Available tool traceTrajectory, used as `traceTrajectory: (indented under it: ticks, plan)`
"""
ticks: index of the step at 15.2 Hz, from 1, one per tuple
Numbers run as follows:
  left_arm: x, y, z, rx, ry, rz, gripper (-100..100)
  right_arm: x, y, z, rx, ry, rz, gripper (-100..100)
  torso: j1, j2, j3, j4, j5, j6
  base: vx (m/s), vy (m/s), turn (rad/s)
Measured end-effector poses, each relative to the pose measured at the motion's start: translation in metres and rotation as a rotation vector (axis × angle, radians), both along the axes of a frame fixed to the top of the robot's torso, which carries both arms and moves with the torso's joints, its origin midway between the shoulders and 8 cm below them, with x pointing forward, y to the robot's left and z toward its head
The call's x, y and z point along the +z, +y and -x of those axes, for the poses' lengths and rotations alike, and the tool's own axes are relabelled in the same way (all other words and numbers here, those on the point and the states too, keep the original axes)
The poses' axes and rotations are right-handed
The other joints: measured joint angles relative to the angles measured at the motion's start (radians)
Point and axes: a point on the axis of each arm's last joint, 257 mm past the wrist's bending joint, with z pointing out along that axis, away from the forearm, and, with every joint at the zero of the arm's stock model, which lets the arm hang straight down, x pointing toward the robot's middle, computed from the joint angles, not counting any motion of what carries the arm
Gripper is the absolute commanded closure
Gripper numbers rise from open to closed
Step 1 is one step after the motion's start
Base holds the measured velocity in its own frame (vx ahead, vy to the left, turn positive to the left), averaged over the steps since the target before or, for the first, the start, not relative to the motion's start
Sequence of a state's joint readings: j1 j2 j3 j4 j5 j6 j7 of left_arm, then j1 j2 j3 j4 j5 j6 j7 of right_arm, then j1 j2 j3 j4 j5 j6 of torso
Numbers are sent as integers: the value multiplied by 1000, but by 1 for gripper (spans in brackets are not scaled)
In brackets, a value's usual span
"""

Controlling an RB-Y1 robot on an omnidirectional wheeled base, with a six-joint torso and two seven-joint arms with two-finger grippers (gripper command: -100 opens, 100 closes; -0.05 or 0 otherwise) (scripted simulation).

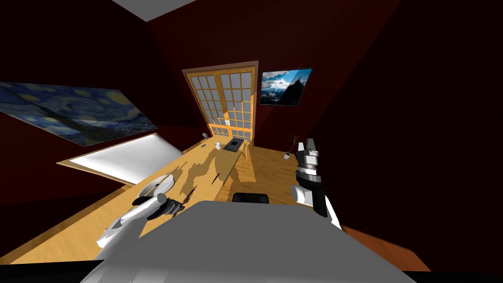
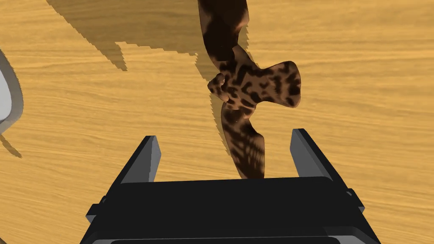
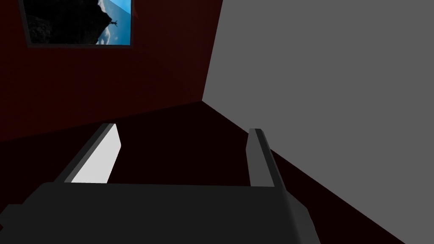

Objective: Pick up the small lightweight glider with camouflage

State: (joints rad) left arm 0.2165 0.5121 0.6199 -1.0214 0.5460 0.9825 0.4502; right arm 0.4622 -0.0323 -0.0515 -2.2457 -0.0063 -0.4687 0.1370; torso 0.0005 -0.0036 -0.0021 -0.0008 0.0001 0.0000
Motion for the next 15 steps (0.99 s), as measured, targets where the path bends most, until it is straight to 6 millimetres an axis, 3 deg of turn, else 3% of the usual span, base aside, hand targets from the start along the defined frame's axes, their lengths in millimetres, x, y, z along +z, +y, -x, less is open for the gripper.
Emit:
traceTrajectory:
  ticks: [5, 11, 12, 15]
  plan:
    - [-8, -15, 20, 89, 35, 91, -100, 0, 0, 0, 0, 0, 0, 0, 1, 0, 0, 0, 0, 0, 44, 23, -36]
    - [-26, -30, 20, 85, 34, 98, -100, 0, 0, 0, 0, 0, 0, 0, 2, 3, 1, 0, 1, 0, 12, 43, 28]
    - [-27, -30, 20, 84, 33, 97, 100, 0, 0, 0, 0, 0, 0, 0, 2, 3, 2, 1, 0, 0, 1, 12, -2]
    - [-27, -30, 19, 85, 32, 97, 100, 0, 0, 0, 0, 0, 0, 0, 1, 3, 2, 0, 1, 0, 0, 0, 0]
